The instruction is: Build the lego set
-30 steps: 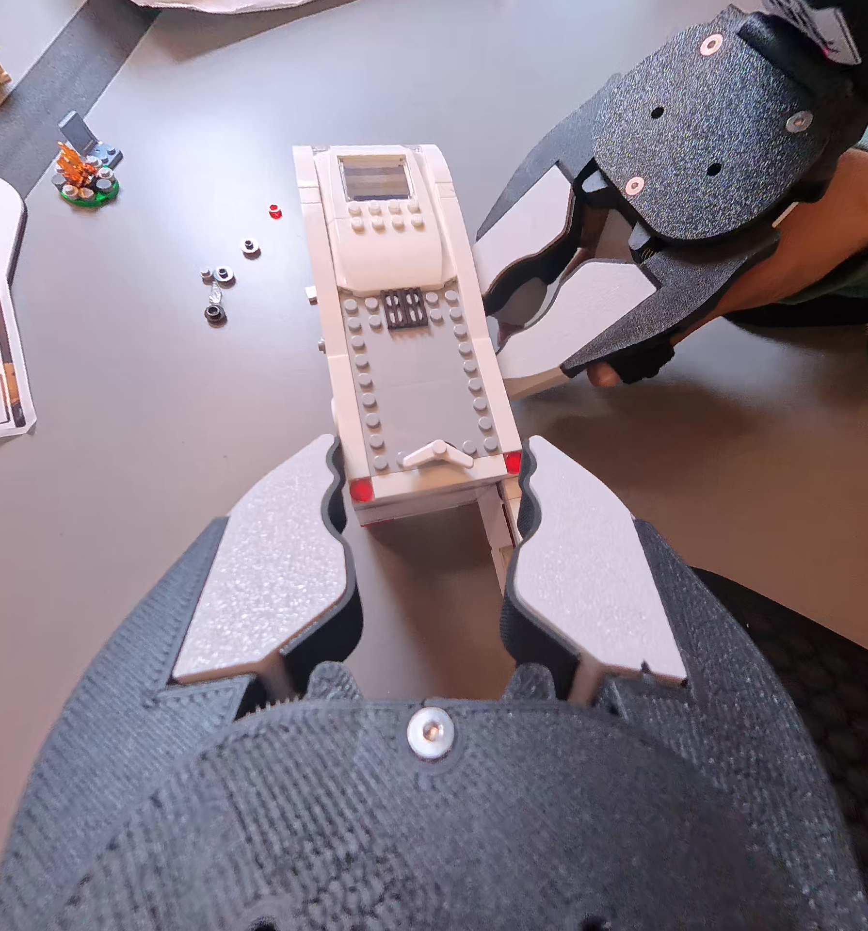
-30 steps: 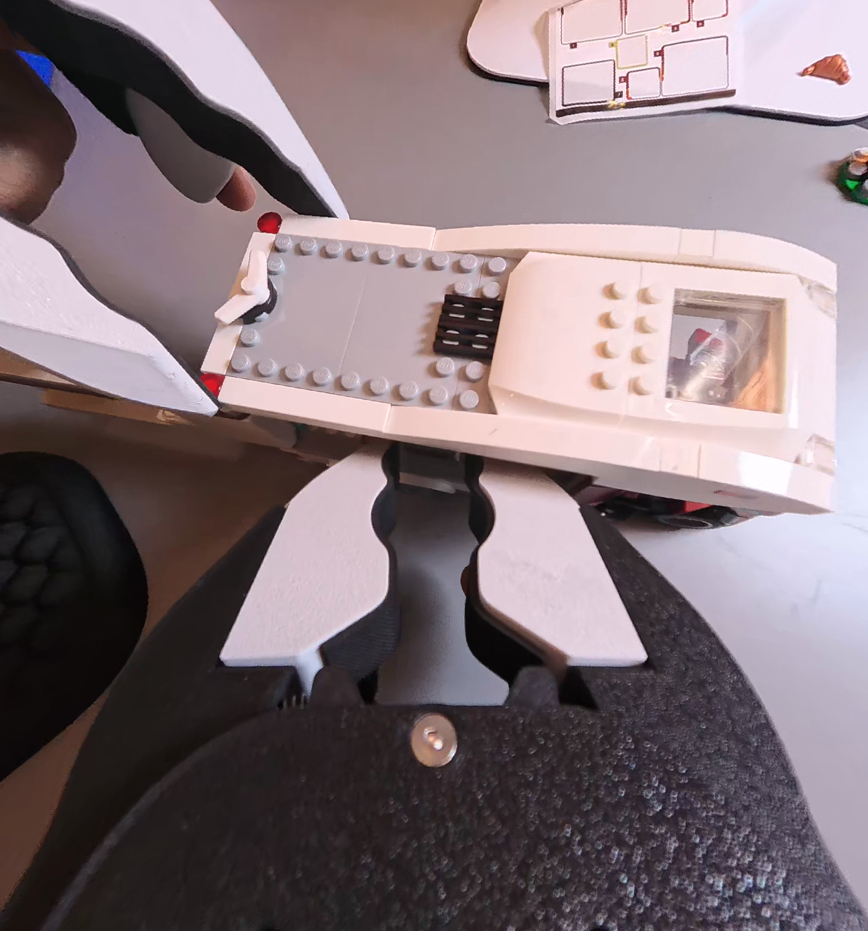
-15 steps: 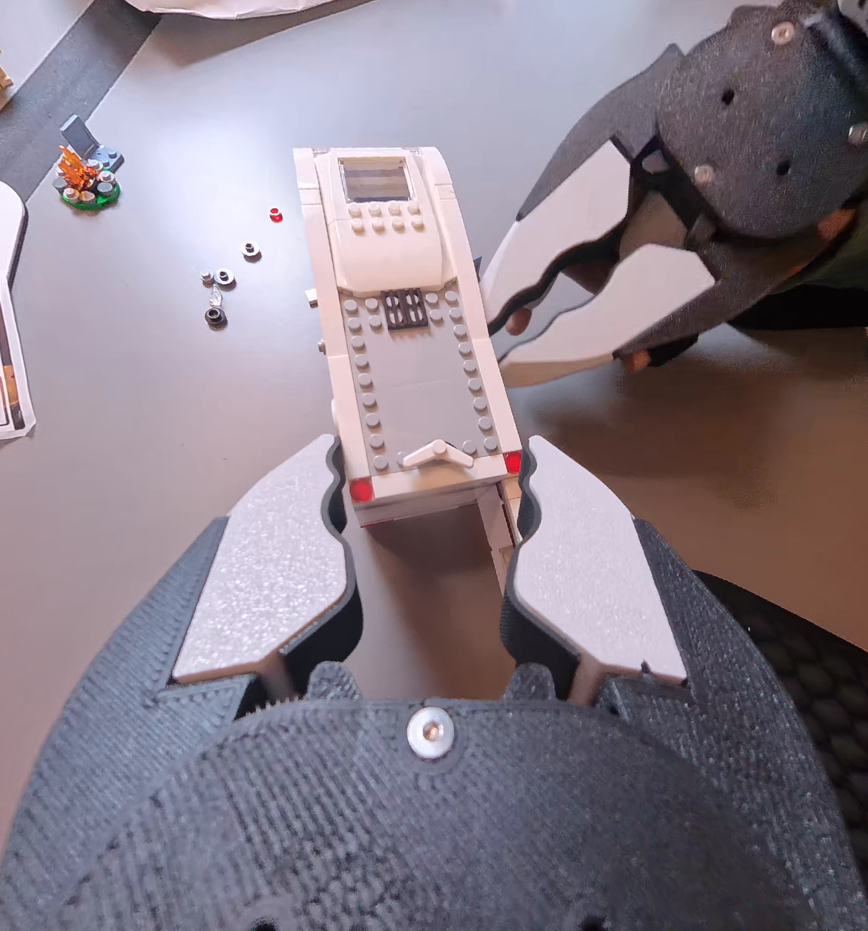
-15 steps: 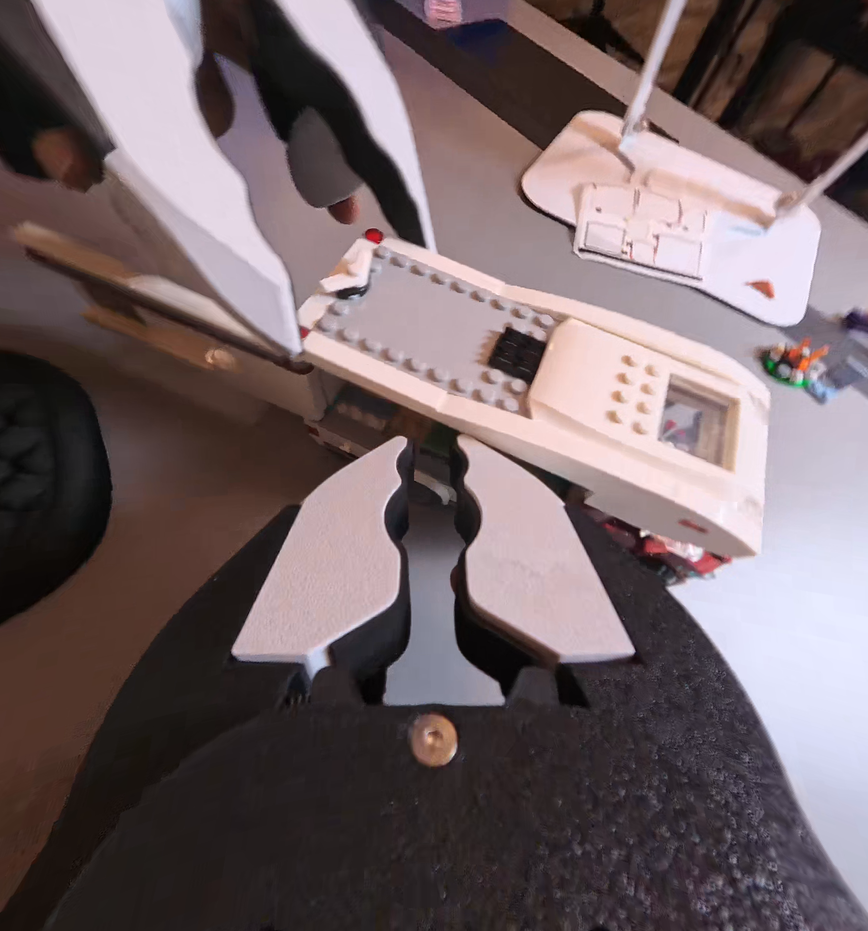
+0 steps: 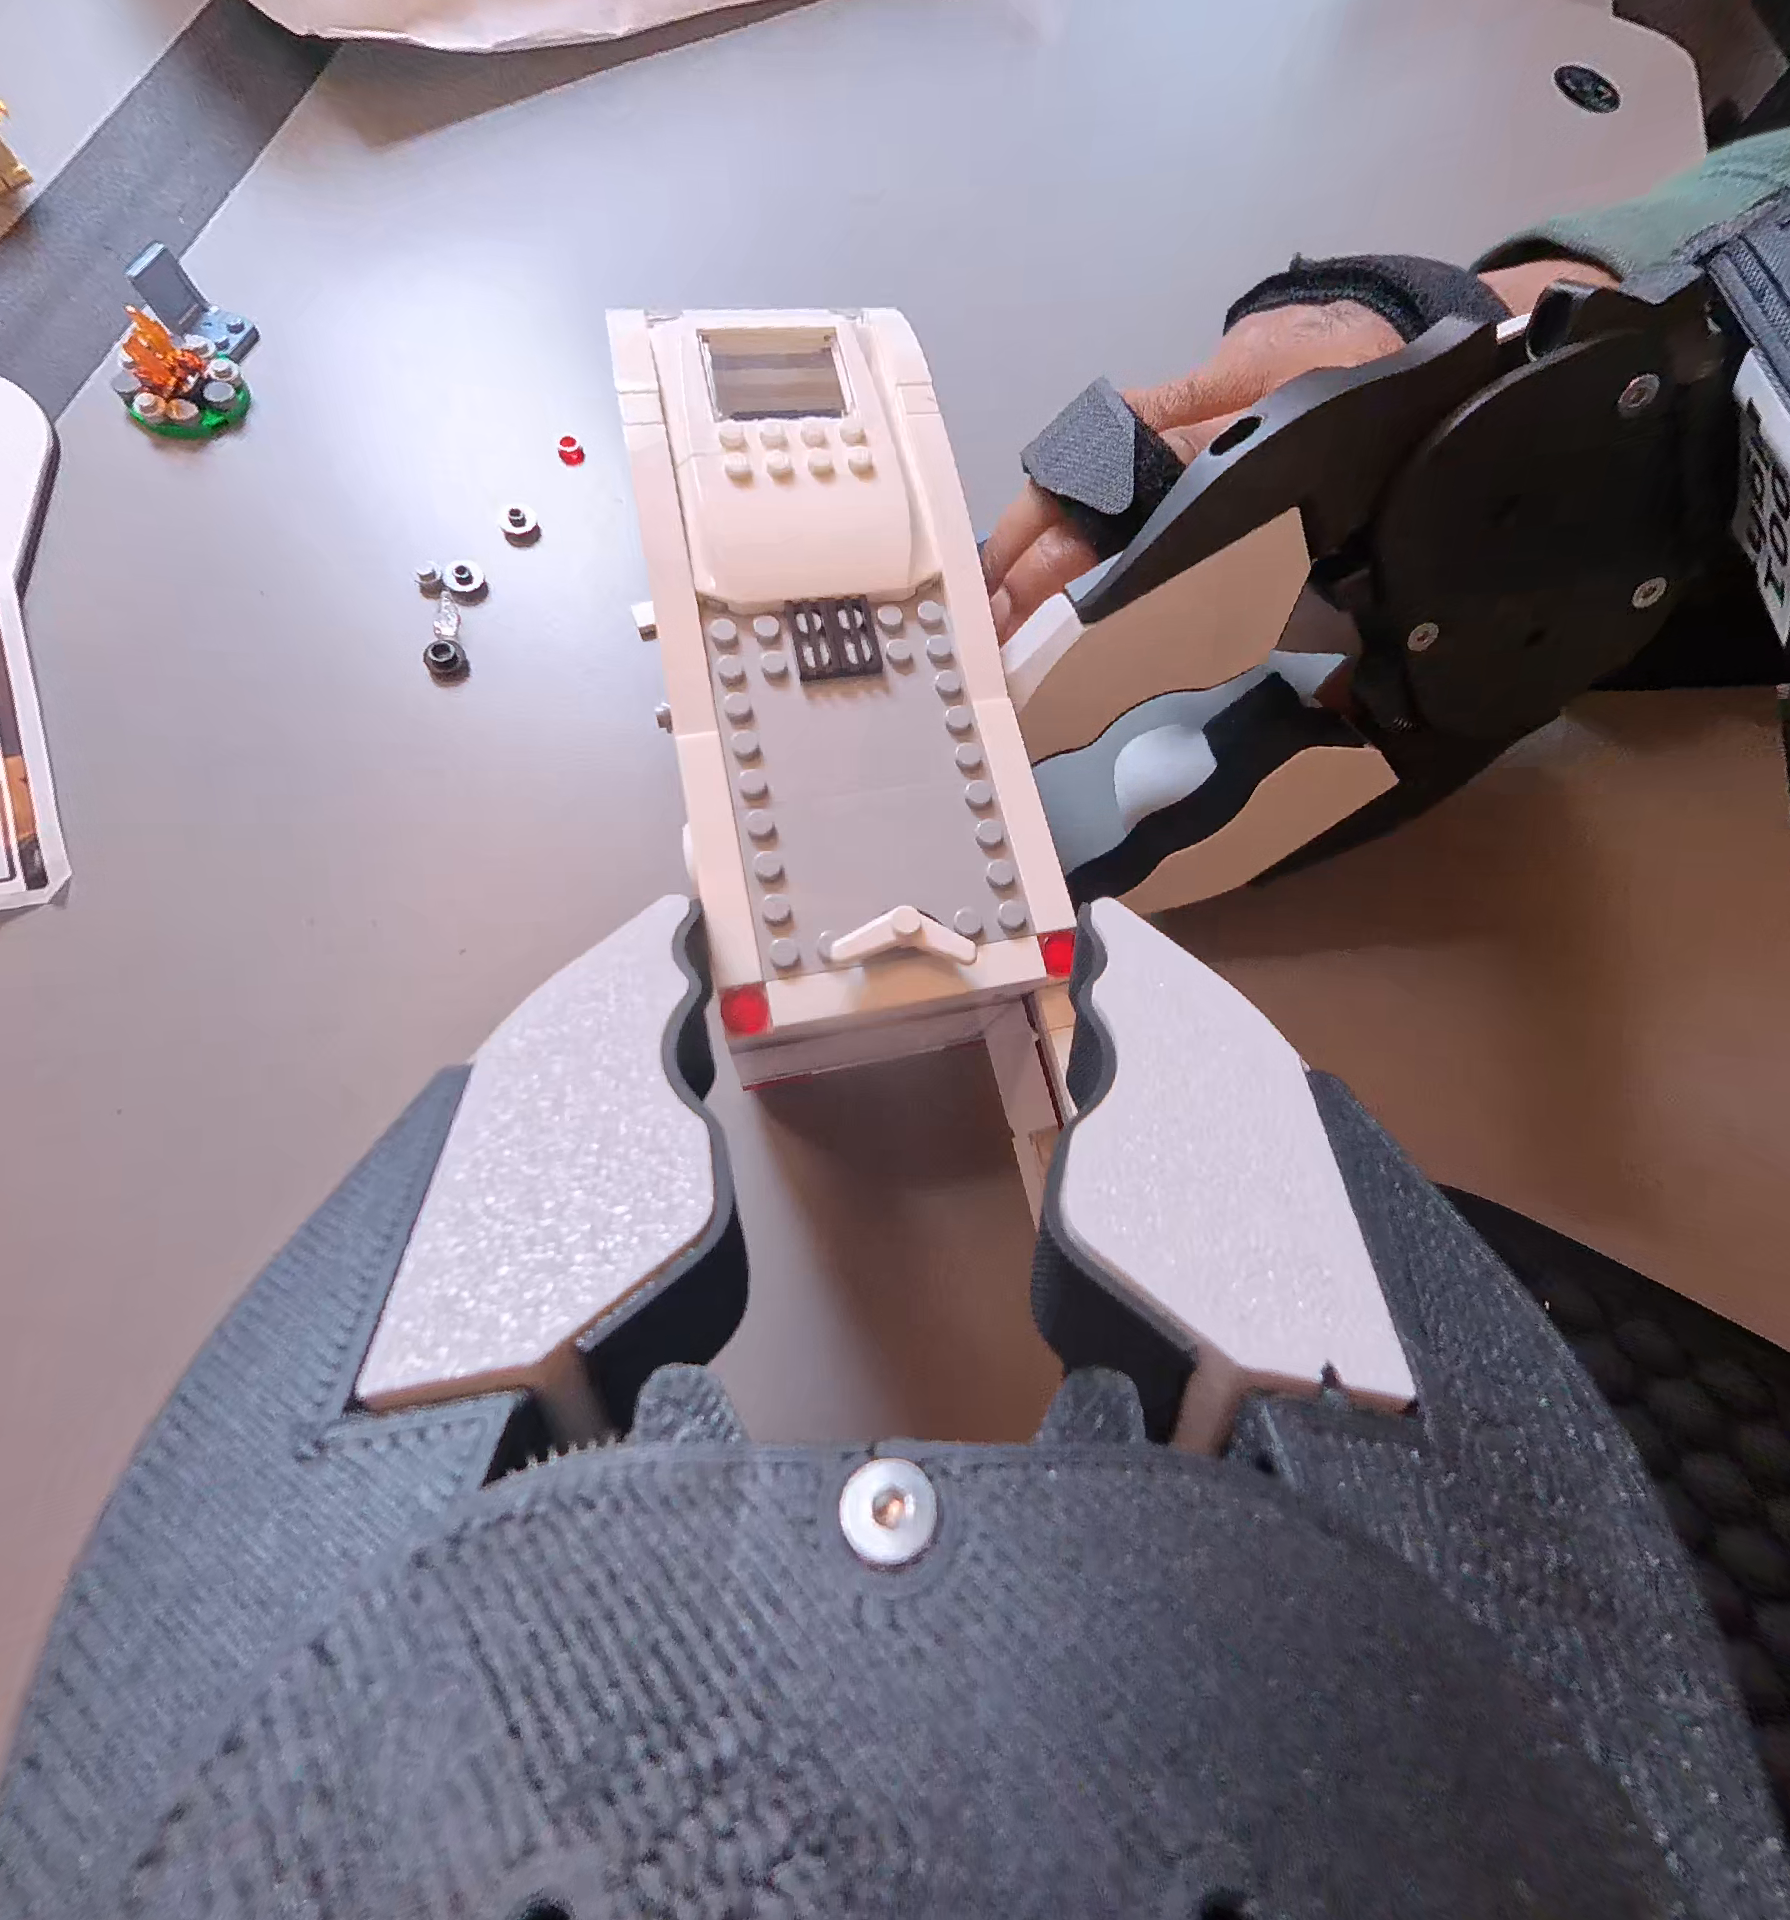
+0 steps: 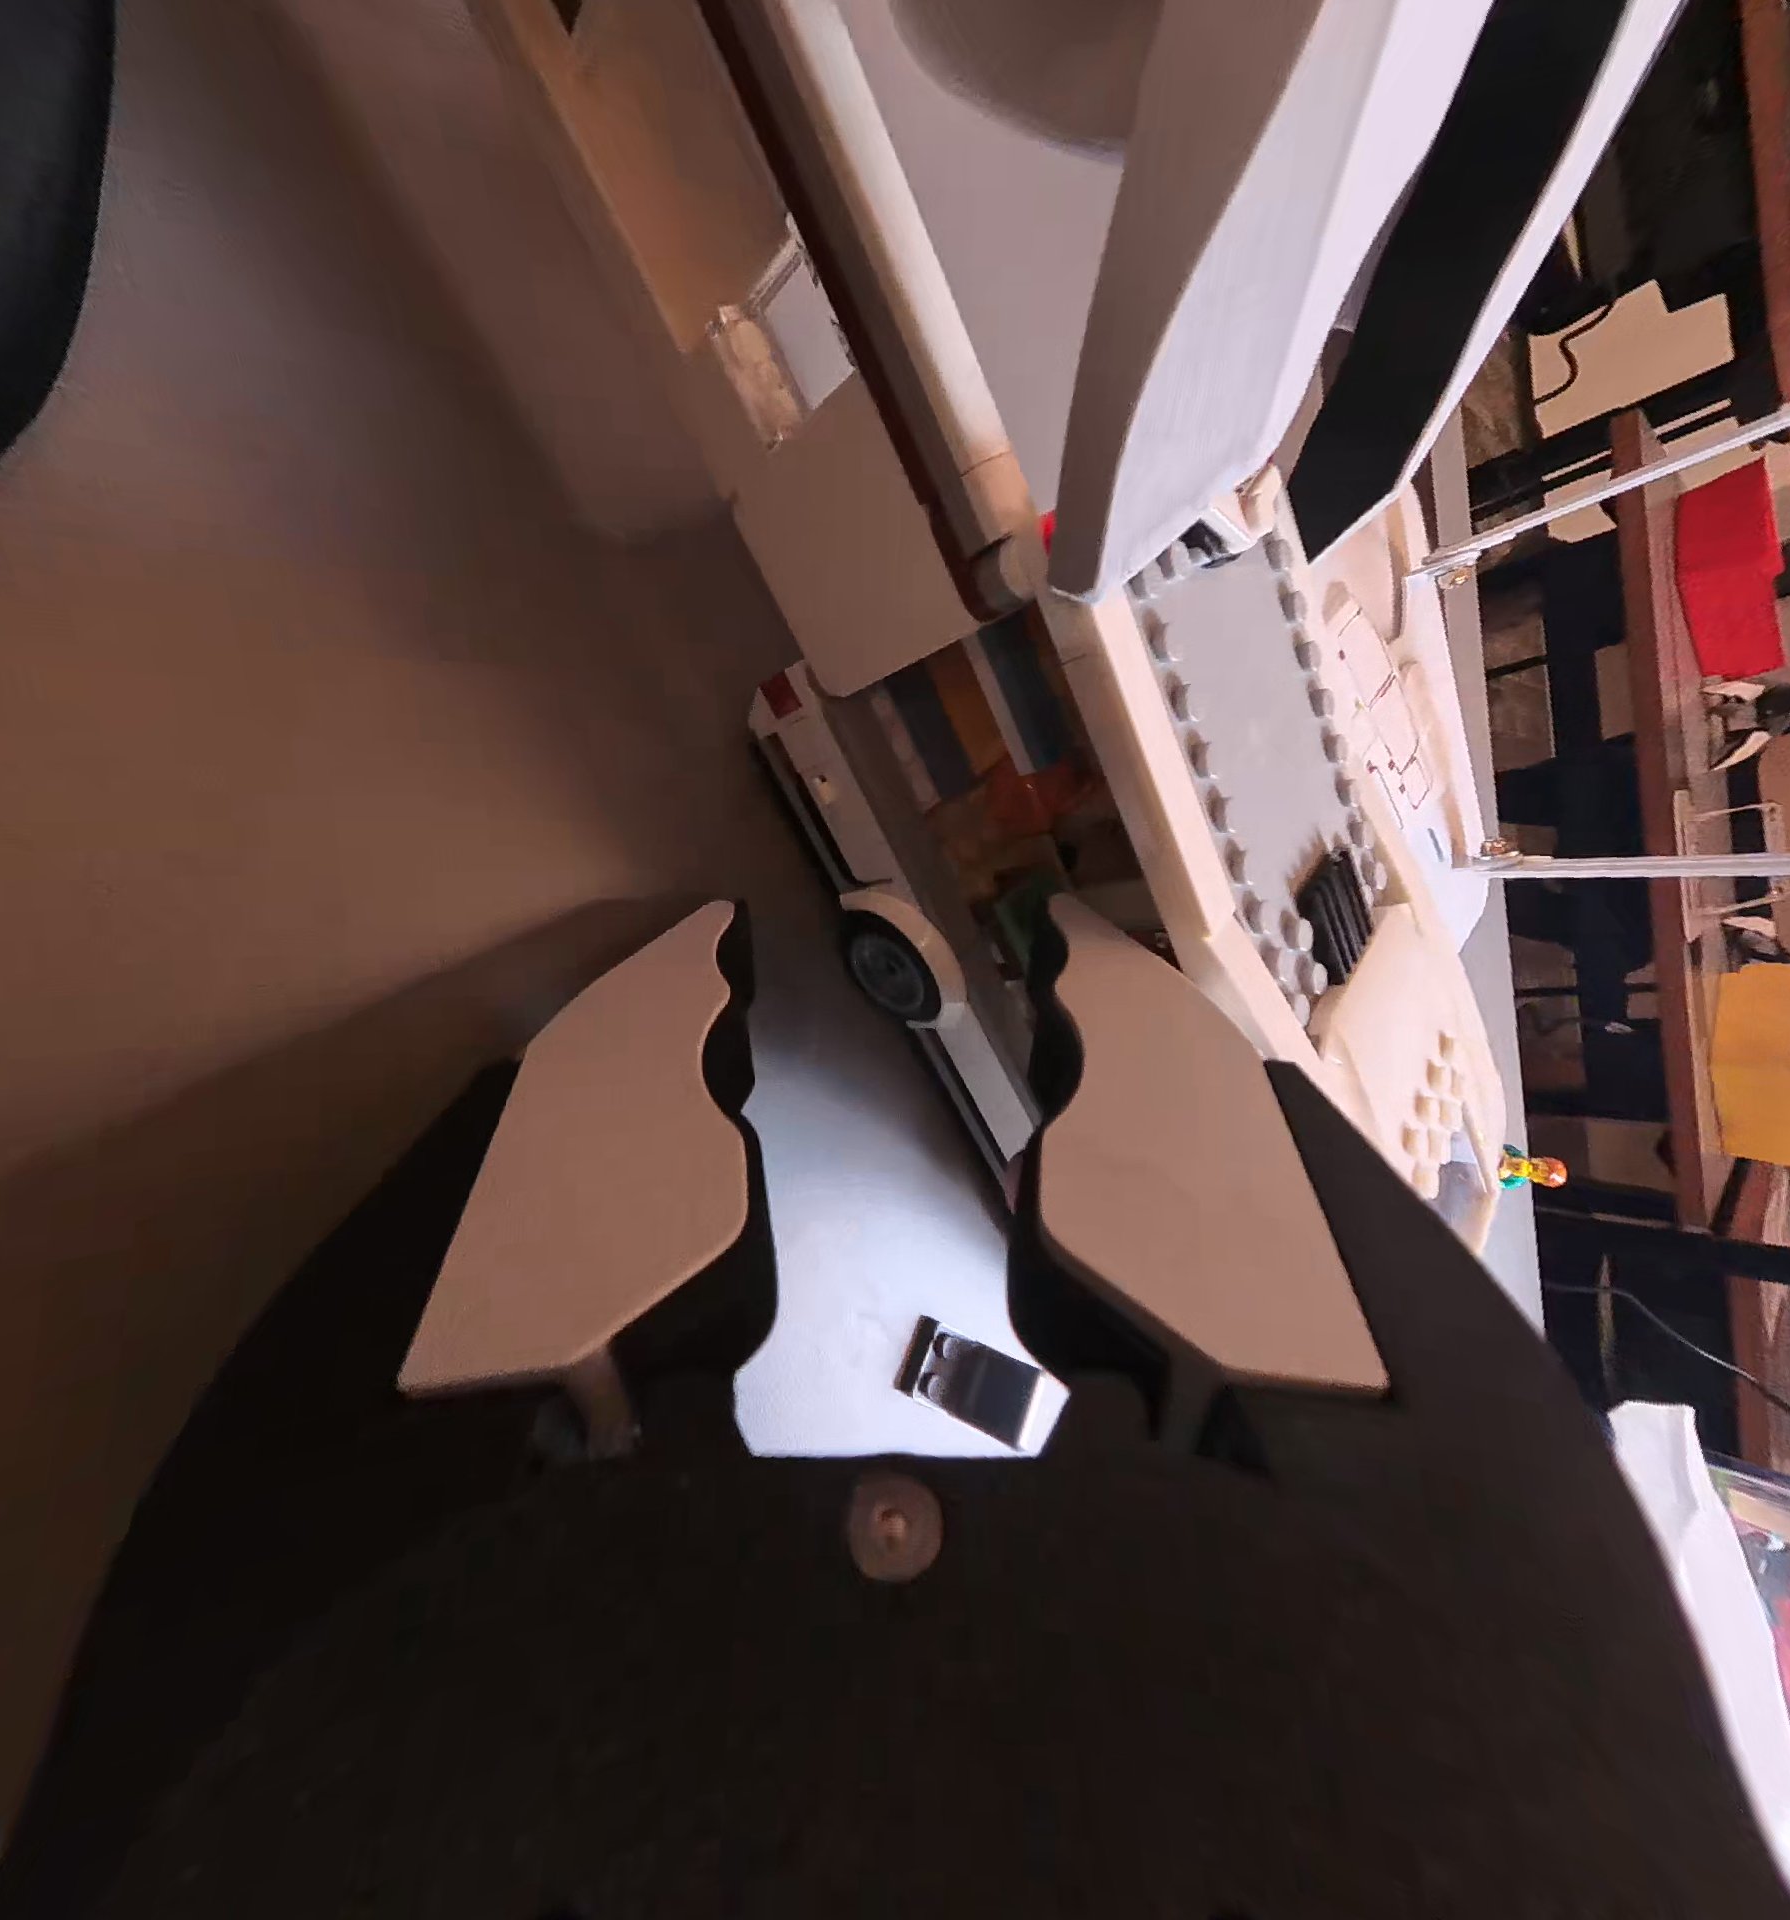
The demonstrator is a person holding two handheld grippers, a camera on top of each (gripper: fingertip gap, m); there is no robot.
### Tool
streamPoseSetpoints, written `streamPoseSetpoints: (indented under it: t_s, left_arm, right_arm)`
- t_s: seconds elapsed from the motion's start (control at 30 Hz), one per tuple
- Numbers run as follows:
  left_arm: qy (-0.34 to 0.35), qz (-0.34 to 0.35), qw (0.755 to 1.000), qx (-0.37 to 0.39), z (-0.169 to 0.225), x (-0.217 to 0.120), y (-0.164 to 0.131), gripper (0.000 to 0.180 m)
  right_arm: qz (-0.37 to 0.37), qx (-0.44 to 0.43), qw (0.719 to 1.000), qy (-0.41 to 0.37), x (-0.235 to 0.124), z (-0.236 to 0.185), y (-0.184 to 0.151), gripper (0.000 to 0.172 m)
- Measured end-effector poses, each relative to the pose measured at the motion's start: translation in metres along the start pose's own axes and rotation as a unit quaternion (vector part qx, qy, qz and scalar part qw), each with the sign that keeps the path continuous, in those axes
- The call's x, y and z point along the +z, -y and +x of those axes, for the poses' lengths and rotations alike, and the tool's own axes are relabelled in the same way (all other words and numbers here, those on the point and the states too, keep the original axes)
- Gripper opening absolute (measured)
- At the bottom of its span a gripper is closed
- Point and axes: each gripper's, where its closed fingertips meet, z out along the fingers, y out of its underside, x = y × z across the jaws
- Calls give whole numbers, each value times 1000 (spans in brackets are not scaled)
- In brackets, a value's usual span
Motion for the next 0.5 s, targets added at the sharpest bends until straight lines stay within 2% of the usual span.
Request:
streamPoseSetpoints:
  t_s: [0.3, 0.5]
  left_arm:
    - [-3, 3, 1000, -5, 0, 1, 0, 67]
    - [-3, 3, 1000, -5, 1, 1, 0, 67]
  right_arm:
    - [-27, -14, 999, 24, -3, -2, -3, 52]
    - [-29, -12, 999, 11, -2, -1, -3, 51]
